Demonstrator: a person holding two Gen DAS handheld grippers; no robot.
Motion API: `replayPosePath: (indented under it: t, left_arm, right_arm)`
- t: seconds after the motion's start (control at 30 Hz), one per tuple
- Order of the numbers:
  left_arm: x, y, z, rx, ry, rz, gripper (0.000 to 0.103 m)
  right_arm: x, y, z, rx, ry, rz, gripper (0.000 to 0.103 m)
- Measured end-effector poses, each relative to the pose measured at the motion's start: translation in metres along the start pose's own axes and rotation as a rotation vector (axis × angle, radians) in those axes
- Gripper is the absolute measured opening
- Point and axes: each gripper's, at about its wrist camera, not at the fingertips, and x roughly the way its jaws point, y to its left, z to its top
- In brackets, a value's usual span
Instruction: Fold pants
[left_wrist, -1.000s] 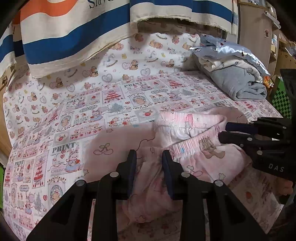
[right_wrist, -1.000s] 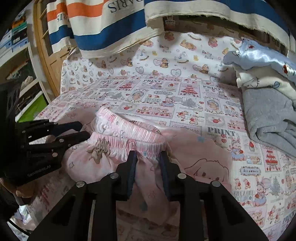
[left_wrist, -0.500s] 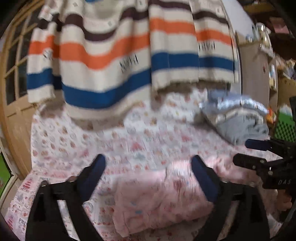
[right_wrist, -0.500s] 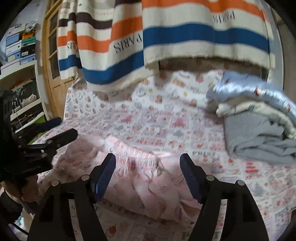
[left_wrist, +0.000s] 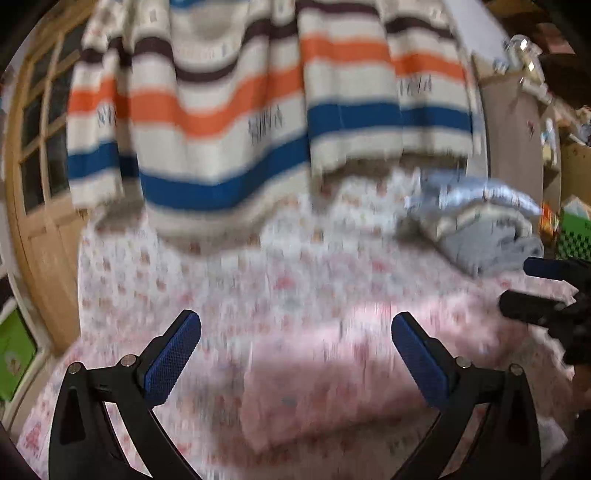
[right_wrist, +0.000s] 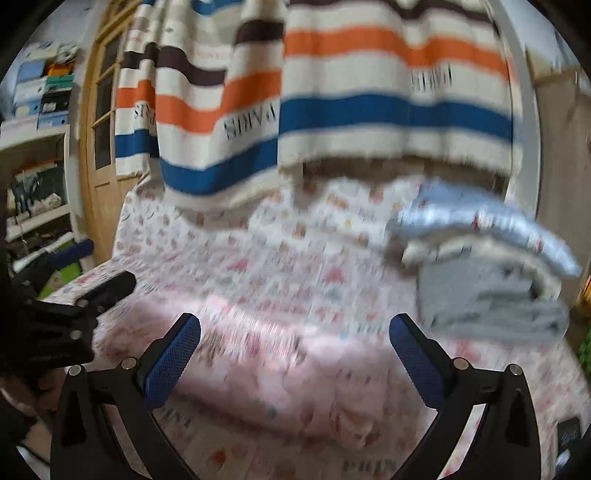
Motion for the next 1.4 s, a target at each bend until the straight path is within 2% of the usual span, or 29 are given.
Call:
replayPosePath:
  t: [0.03,0.17,0.23,0.37,0.43,0.7,0.77,0.87,0.93,1.03,1.07,1.1,1.13,1.17,1.23,1.27,1.37,1.4]
  left_arm:
    - [0.000,0.004,-0.003,-0.022,0.041,-0.041,0.103]
    - [0.003,0.021,-0.018,-0.146,0.212,-0.183,0.103]
    - [0.009,0.020,-0.026,-0.179,0.281,-0.209,0.103]
    - [0.025,0.021,-0.037,-0.262,0.401,-0.261,0.101]
    - [0.032,0.023,-0.039,-0.308,0.436,-0.300,0.100]
    - [0.049,0.023,-0.033,-0.383,0.437,-0.315,0.100]
    - [0.054,0.023,-0.031,-0.399,0.429,-0.300,0.100]
    - [0.062,0.027,-0.028,-0.442,0.404,-0.266,0.100]
    - [0.066,0.030,-0.028,-0.477,0.381,-0.236,0.096]
    - [0.071,0.032,-0.027,-0.508,0.356,-0.190,0.083]
    - [0.072,0.031,-0.028,-0.504,0.353,-0.169,0.067]
    - [0.073,0.029,-0.028,-0.492,0.357,-0.156,0.042]
    - [0.076,0.027,-0.029,-0.478,0.367,-0.163,0.033]
    - [0.077,0.024,-0.029,-0.458,0.369,-0.171,0.031]
    - [0.077,0.020,-0.029,-0.414,0.359,-0.156,0.030]
    - [0.077,0.017,-0.028,-0.392,0.361,-0.153,0.030]
    - [0.079,0.014,-0.026,-0.340,0.376,-0.155,0.029]
    - [0.079,0.012,-0.025,-0.323,0.380,-0.158,0.024]
  right_arm:
    - [0.001,-0.007,-0.003,0.043,0.070,0.036,0.103]
    - [0.001,-0.021,-0.024,0.144,0.223,0.156,0.103]
    - [0.006,-0.022,-0.033,0.170,0.295,0.187,0.103]
    - [0.019,-0.021,-0.045,0.196,0.355,0.203,0.102]
    - [0.025,-0.023,-0.047,0.218,0.368,0.215,0.101]
    - [0.047,-0.027,-0.039,0.279,0.367,0.251,0.099]
    - [0.054,-0.031,-0.035,0.304,0.361,0.252,0.099]
    - [0.064,-0.035,-0.029,0.341,0.335,0.208,0.098]
    - [0.069,-0.035,-0.026,0.356,0.318,0.194,0.097]
    - [0.075,-0.037,-0.024,0.373,0.289,0.179,0.090]
    - [0.077,-0.038,-0.024,0.378,0.278,0.168,0.085]
    - [0.079,-0.040,-0.024,0.383,0.272,0.153,0.075]
    - [0.080,-0.042,-0.026,0.386,0.269,0.141,0.069]
    - [0.081,-0.043,-0.026,0.387,0.268,0.135,0.061]
    - [0.082,-0.041,-0.025,0.364,0.278,0.137,0.057]
    - [0.083,-0.041,-0.026,0.353,0.287,0.146,0.048]
    - [0.083,-0.033,-0.027,0.301,0.294,0.152,0.035]
    - [0.083,-0.030,-0.027,0.283,0.294,0.150,0.031]
